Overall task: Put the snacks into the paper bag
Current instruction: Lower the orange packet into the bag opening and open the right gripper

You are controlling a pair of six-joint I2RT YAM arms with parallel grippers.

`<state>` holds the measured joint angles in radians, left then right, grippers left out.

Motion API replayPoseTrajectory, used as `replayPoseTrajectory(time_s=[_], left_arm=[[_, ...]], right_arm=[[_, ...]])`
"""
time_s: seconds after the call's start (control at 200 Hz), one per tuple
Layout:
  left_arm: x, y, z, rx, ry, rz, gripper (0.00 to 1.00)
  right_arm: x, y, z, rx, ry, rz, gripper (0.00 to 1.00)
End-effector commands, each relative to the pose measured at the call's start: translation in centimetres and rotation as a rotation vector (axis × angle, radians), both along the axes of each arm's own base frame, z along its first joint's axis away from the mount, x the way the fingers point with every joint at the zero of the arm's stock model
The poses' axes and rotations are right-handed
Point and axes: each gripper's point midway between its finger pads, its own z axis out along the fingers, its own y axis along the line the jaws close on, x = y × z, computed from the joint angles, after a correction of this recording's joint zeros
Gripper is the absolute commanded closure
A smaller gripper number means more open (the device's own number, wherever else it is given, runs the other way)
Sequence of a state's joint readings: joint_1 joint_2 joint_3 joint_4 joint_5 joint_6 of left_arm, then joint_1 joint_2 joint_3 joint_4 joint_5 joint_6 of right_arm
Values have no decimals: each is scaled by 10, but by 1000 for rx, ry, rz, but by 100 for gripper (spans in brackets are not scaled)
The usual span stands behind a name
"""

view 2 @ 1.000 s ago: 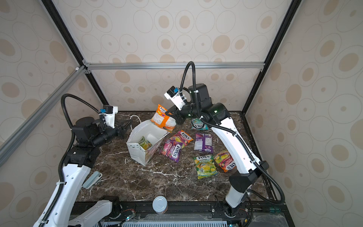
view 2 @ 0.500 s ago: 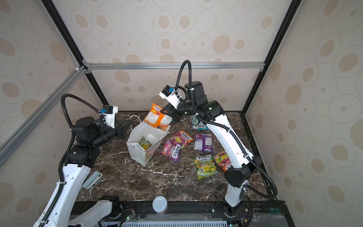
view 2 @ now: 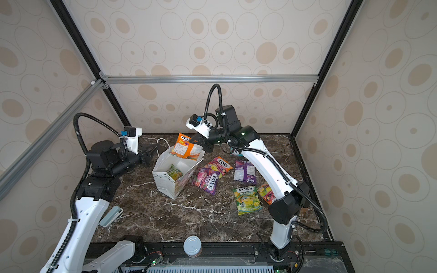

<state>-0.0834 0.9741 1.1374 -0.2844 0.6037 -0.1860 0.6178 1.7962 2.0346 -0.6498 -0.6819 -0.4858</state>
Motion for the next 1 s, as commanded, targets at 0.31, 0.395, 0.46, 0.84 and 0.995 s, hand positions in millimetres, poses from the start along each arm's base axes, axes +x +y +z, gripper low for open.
replayPoseTrajectory(time_s=[0.31, 0.395, 0.46, 0.84, 0.995], left_arm=[[-2, 1, 15, 0, -60, 0, 100], [-1, 1, 15, -2, -59, -2, 100], [-1, 1, 14, -2, -55, -2, 100], [-1, 3, 14, -1, -58, 6, 100], [0, 0, 14, -20, -57, -11, 100]], right_arm=[[-4, 7, 20, 80, -213, 59, 100], [0, 12, 16, 69, -215, 63, 100], [2, 16, 11, 50, -222, 68, 100], [10, 26, -22, -66, -258, 51, 100], [19, 30, -33, -94, -272, 30, 100]])
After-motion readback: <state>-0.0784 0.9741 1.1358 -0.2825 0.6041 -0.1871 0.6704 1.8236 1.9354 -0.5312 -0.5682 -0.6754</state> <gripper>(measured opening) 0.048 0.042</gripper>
